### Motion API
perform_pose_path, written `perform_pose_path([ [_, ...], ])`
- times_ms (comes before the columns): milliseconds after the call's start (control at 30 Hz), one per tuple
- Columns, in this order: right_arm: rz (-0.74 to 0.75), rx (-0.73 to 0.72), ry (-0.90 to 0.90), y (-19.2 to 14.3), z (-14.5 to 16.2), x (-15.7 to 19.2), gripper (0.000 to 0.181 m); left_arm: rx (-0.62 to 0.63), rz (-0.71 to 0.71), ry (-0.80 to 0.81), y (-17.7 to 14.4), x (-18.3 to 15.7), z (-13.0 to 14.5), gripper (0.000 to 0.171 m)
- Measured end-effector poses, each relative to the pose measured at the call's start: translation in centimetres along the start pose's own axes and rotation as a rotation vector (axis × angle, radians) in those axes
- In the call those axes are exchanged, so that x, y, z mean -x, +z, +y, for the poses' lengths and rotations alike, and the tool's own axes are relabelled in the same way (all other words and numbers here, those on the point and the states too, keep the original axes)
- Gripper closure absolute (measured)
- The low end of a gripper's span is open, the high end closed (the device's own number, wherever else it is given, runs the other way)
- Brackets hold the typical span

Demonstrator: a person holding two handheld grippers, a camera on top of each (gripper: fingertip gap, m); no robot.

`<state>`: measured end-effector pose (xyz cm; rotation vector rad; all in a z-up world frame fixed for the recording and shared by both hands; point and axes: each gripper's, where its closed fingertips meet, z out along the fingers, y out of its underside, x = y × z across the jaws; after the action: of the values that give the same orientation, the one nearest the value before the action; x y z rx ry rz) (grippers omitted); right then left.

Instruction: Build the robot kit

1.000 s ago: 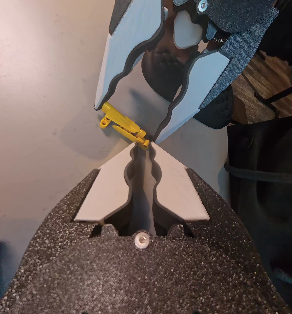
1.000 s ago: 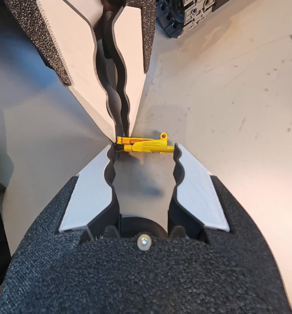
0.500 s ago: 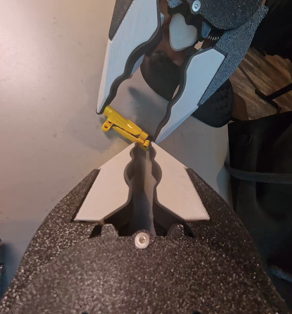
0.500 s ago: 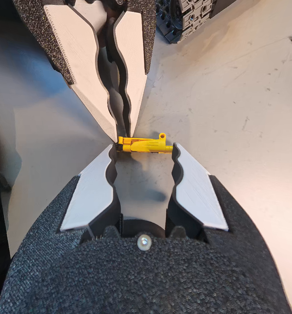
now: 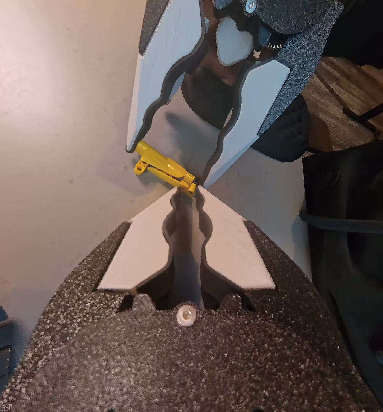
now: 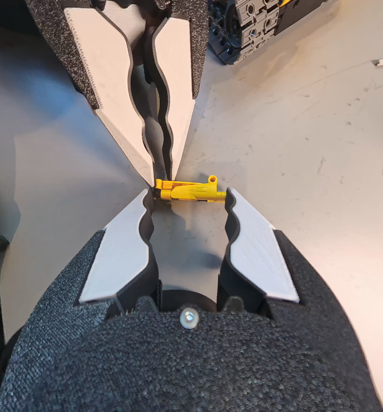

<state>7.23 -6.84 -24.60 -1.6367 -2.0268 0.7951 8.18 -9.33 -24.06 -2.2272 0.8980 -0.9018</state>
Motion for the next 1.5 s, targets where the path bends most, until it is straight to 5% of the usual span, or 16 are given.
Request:
perform_pose_path([
  [333,-0.155,0.082,-0.089,-0.9,0.8,1.0,0.098,0.005,0.024,0.07,-0.1,-0.7,-0.1,0.17],
  [767,-0.26,0.174,-0.406,-1.1,1.8,0.4,0.152,-0.028,0.04,0.098,-2.1,-0.6,-0.6,0.151],
  [967,0.005,-0.039,-0.501,-1.9,-1.1,-0.5,0.154,-0.038,0.087,0.016,-2.5,-0.6,-0.6,0.13],
  [1133,0.344,-0.178,-0.688,-3.4,-4.1,-1.4,0.154,-0.144,0.088,-0.021,-3.6,-0.1,-2.2,0.148],
  [1267,0.468,-0.221,-0.75,-3.8,-5.0,-1.3,0.153,-0.168,0.018,0.066,-4.4,0.4,-2.6,0.154],
  [1500,0.11,-0.31,-0.482,-2.9,-4.1,0.2,0.143,-0.01,-0.185,0.357,-3.7,1.7,-0.2,0.156],
])
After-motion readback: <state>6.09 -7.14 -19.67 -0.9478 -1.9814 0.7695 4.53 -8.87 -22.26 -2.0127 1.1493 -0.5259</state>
